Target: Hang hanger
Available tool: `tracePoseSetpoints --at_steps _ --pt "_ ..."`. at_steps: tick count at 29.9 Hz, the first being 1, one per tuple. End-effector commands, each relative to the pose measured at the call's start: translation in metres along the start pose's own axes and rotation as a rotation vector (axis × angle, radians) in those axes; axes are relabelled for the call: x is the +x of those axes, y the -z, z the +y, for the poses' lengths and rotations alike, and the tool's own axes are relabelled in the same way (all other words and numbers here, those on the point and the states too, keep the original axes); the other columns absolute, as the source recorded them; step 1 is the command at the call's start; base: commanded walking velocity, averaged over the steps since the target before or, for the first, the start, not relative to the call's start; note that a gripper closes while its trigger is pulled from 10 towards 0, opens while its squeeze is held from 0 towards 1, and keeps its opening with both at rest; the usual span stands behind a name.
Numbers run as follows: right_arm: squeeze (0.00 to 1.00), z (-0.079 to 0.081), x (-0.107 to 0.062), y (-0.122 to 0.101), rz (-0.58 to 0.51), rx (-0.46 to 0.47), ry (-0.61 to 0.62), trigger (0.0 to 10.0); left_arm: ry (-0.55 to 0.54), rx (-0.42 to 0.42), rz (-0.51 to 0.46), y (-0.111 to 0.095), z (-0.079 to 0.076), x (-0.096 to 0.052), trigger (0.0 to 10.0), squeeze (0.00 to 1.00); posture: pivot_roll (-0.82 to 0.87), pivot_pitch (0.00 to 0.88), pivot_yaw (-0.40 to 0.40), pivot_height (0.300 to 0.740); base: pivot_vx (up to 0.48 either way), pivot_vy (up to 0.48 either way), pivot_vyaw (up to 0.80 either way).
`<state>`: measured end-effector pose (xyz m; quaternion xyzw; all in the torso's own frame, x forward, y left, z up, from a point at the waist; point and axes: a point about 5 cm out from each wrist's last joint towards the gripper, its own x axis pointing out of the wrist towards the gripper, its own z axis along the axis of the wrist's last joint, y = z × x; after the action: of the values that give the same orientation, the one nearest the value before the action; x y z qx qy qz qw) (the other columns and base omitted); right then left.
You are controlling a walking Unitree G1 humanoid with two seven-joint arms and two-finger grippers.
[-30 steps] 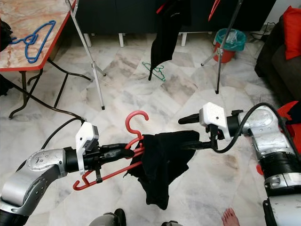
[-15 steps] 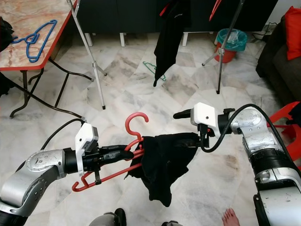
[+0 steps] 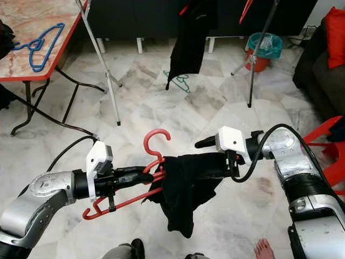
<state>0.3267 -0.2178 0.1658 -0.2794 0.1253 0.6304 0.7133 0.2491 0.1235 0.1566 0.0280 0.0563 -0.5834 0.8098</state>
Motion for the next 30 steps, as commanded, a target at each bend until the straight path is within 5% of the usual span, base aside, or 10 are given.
tracePoseSetpoints --at_steps 1,30 --pt "0.00 0.0033 0.0023 0.0049 0.009 0.018 -0.013 0.0 0.040 0.013 -0.039 -0.0078 -0.0059 0.0007 10.0 0.00 0.03 0.177 0.011 0.740 0.000 0.000 0.00" --pt "0.00 0.0053 0.0082 0.0075 0.003 0.028 -0.019 0.0 0.050 0.013 -0.041 -0.0082 -0.0070 0.0014 10.0 0.00 0.03 0.173 0.009 0.740 0.000 0.000 0.00"
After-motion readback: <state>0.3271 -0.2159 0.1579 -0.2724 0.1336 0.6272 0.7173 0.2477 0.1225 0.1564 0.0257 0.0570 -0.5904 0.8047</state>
